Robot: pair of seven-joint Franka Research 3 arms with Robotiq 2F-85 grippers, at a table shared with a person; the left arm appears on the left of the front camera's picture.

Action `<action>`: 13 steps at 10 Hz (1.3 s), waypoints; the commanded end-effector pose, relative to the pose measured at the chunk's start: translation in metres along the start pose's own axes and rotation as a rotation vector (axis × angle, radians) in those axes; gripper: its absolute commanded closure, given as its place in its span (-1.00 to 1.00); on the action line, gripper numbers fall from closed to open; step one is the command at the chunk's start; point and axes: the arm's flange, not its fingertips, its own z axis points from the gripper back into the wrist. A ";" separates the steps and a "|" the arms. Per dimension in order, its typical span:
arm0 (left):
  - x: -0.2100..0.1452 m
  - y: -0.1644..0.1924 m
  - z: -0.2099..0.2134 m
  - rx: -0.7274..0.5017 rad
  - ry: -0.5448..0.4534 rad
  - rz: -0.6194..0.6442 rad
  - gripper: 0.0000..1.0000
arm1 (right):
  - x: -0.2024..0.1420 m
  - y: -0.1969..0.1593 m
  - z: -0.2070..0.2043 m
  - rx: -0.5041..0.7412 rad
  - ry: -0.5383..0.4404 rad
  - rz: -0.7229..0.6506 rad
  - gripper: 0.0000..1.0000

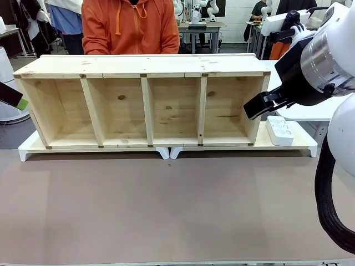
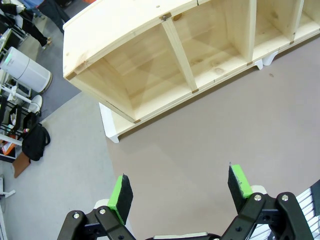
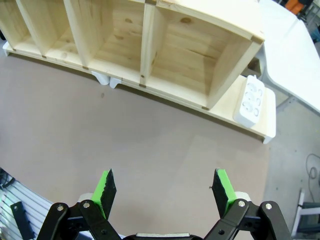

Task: Perform cable management.
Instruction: When the cord part of the Power Cable appears at the lower middle area of the table and stops, grasp the cord part of the Power Cable.

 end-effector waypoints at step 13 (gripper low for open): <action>0.001 0.000 -0.001 0.002 -0.002 0.003 -1.00 | 0.000 0.000 0.000 -0.002 0.001 0.007 -1.00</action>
